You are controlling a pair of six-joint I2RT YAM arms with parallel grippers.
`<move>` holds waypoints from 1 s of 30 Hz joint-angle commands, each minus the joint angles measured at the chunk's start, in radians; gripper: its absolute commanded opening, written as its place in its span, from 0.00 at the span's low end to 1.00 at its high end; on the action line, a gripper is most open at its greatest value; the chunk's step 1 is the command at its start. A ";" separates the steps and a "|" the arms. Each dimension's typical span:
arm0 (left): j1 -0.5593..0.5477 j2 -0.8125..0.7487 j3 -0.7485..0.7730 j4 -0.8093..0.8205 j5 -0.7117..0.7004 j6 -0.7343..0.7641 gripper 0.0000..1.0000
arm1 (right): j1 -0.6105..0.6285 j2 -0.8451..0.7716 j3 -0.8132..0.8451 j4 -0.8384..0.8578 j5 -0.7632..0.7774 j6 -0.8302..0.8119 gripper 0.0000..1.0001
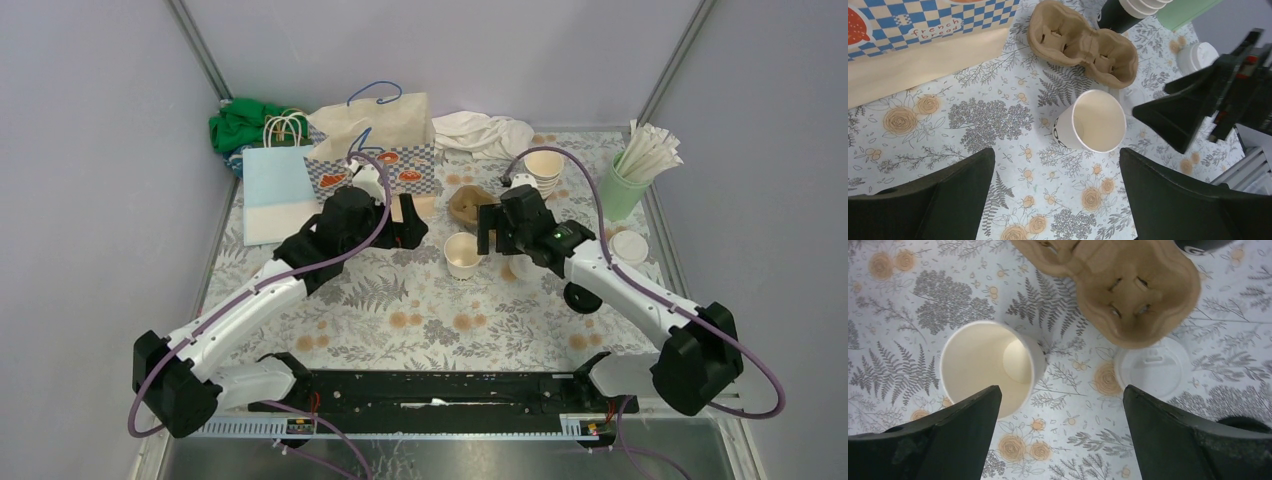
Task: Pack the takeout coffee
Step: Close the cup lid on the coffee cup.
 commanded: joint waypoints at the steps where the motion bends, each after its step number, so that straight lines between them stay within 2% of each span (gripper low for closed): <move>1: 0.005 0.014 -0.014 0.058 -0.049 -0.020 0.99 | -0.050 -0.058 -0.019 -0.138 0.068 0.051 1.00; 5: 0.006 -0.015 -0.041 0.069 -0.053 -0.003 0.99 | -0.176 -0.100 -0.111 -0.128 -0.001 0.032 1.00; 9: 0.007 -0.032 -0.059 0.070 -0.036 0.014 0.99 | -0.222 -0.069 -0.166 -0.060 -0.018 -0.020 1.00; 17: 0.006 -0.051 -0.064 0.075 -0.030 0.044 0.99 | -0.245 0.091 -0.183 0.104 -0.036 -0.069 1.00; 30: 0.006 -0.052 -0.001 0.016 -0.028 0.081 0.99 | -0.265 0.264 -0.115 0.152 -0.017 -0.129 1.00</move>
